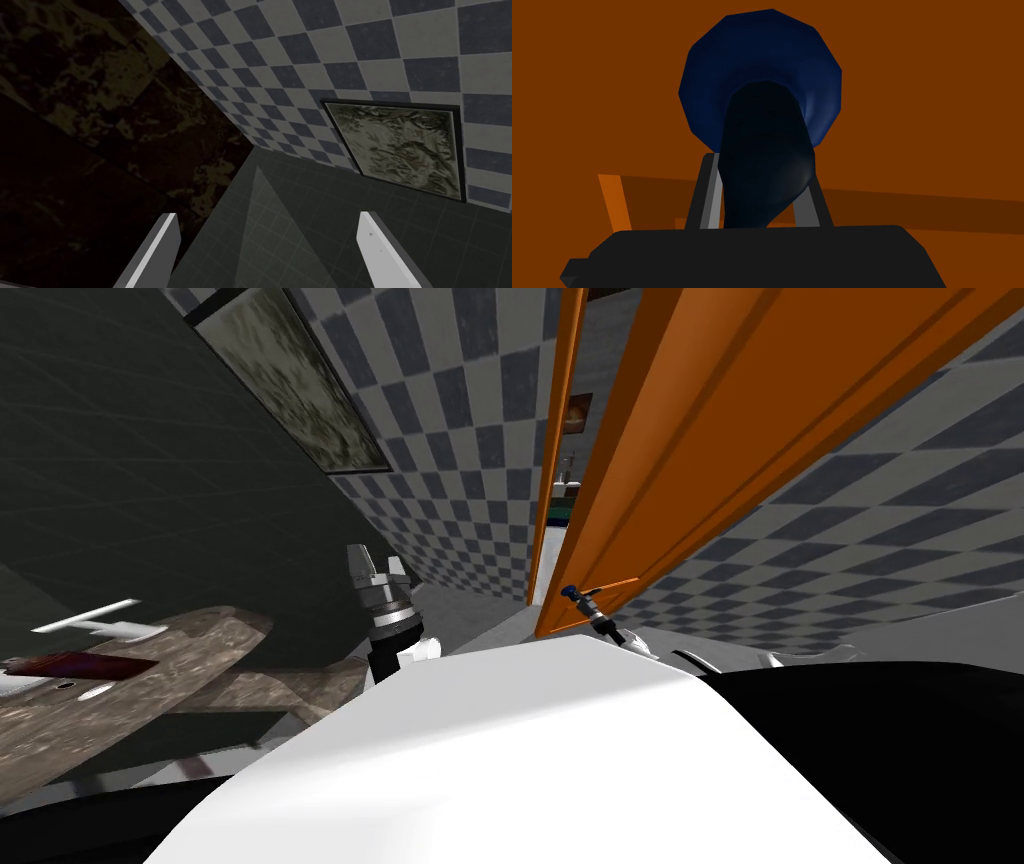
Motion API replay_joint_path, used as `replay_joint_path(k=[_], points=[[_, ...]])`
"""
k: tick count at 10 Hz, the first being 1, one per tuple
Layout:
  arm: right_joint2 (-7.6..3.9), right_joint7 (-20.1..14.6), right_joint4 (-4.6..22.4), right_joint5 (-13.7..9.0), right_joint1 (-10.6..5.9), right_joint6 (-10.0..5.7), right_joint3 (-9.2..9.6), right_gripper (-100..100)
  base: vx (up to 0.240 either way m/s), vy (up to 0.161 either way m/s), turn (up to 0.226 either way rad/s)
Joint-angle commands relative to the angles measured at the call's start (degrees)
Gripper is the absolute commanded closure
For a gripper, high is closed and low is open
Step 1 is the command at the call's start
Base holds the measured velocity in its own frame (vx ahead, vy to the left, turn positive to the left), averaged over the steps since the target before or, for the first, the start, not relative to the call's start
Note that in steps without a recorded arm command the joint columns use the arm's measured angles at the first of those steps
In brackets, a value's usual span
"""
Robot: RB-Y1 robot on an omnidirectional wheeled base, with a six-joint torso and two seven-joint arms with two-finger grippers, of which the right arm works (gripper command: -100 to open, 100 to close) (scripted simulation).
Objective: Pull the door open
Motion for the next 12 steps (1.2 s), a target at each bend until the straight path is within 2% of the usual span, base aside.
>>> replay_joint_path(k=[1, 2, 5, 6, 7, 12], points=[[-1.14, -0.63, 0.44, -0.17, 1.07, -1.97, 0.37, 100, -0.238, -0.085, 0.283], [-1.36, -0.79, 0.66, -0.2, 1.25, -2.49, 0.47, 100, -0.219, -0.109, 0.149], [-2.62, -1.69, 1.94, -0.37, 2.28, -5.52, 1.1, 100, -0.223, -0.115, 0.168], [-2.03, -1.43, 1.34, -0.24, 2.12, -4.71, 1.17, 100, -0.101, -0.041, 0.032], [-2.33, -1.72, 1.91, -0.4, 2.66, -5.85, 1.47, 100, -0.135, -0.093, 0.178], [-3.25, -2.15, 3.53, -0.93, 3.57, -8.73, 1.9, 100, -0.185, -0.091, 0.183]])
